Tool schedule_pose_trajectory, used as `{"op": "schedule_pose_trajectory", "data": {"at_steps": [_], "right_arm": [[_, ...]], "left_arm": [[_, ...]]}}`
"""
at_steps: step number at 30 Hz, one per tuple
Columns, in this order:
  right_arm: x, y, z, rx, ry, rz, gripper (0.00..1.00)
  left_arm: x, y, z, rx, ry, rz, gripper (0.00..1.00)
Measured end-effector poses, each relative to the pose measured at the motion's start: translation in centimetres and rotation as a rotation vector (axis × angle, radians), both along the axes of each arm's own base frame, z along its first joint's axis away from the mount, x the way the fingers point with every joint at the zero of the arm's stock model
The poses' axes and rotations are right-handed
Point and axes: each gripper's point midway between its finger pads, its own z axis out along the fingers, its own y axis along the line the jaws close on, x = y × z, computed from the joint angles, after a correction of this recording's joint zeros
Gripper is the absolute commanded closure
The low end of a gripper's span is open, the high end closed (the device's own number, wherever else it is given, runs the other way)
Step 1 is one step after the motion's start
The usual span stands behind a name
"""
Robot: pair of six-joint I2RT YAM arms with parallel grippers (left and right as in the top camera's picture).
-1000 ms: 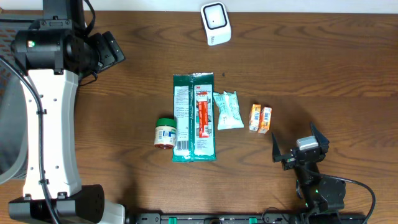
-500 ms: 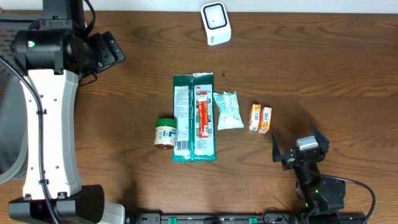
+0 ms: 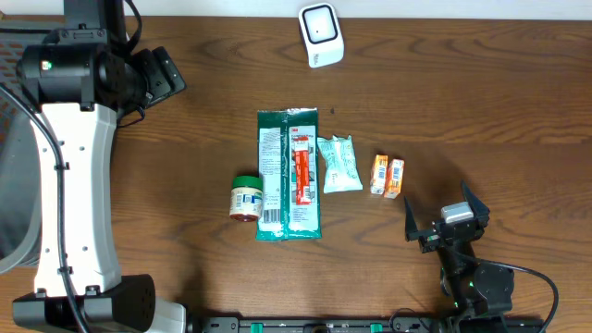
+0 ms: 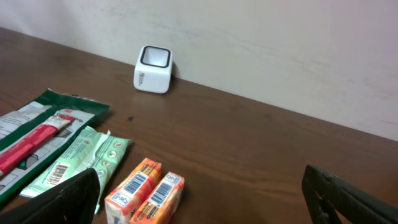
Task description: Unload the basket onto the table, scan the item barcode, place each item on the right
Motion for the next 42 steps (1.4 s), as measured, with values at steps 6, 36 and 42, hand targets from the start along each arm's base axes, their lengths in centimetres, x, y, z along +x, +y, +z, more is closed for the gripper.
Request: {"op": "schedule_pose_trajectory", "data": {"at_steps": [6, 36, 42], "right_arm": [[0.0, 0.0, 0.0, 0.000, 0.000, 0.000, 0.01], [-0.6, 0.0, 4.1, 0.206, -0.019, -0.004, 0.01], [-2.7, -0.3, 11.7, 0.243, -0.021, -0.008, 0.01]], "left_arm": [[0.0, 0.0, 0.0, 0.000, 0.000, 0.000, 0.08], [0.0, 0.0, 0.0, 0.000, 0.001, 0.000, 0.08], [0.0, 0.0, 0.0, 0.000, 0.000, 0.000, 0.08]]}}
